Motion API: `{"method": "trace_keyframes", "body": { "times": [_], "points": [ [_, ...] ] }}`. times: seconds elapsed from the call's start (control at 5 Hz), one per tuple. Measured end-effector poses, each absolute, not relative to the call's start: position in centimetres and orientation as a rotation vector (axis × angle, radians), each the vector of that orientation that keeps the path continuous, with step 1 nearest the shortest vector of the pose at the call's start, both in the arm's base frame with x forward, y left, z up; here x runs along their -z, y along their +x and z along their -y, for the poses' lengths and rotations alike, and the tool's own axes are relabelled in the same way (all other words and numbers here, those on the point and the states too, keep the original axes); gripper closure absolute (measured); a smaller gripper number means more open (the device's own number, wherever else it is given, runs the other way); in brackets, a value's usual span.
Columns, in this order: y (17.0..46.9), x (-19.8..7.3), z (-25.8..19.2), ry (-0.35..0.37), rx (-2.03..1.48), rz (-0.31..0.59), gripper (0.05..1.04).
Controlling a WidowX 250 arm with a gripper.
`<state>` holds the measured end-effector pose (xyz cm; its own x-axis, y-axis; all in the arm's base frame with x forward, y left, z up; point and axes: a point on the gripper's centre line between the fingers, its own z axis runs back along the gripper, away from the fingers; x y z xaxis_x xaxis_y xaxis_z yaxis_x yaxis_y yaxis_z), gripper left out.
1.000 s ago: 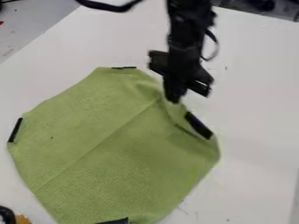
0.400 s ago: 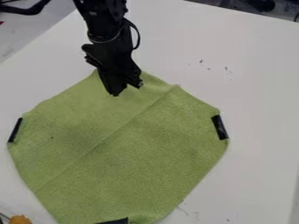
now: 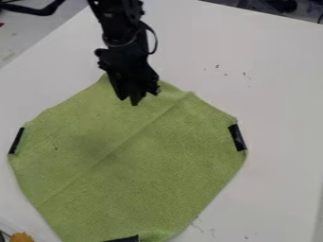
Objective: Fold cloth from right to left
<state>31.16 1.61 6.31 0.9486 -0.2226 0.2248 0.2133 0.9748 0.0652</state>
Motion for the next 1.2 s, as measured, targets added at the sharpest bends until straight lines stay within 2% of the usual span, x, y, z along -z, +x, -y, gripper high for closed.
{"method": "trace_keyframes", "body": {
  "times": [0.2,0.4,0.6,0.8,1.0,1.2],
  "points": [
    [32.2,-5.1,2.9,0.012,0.237,0.243,0.311],
    [32.5,-3.1,7.6,-0.043,0.223,0.254,0.086],
    [34.5,-2.3,11.0,-0.076,0.258,0.264,0.079],
    [36.1,-1.1,12.5,-0.091,0.326,0.230,0.083],
    [37.2,-2.3,13.1,-0.082,0.357,0.233,0.083],
    [37.0,-1.5,13.4,-0.098,0.355,0.211,0.119]
  ]
}}
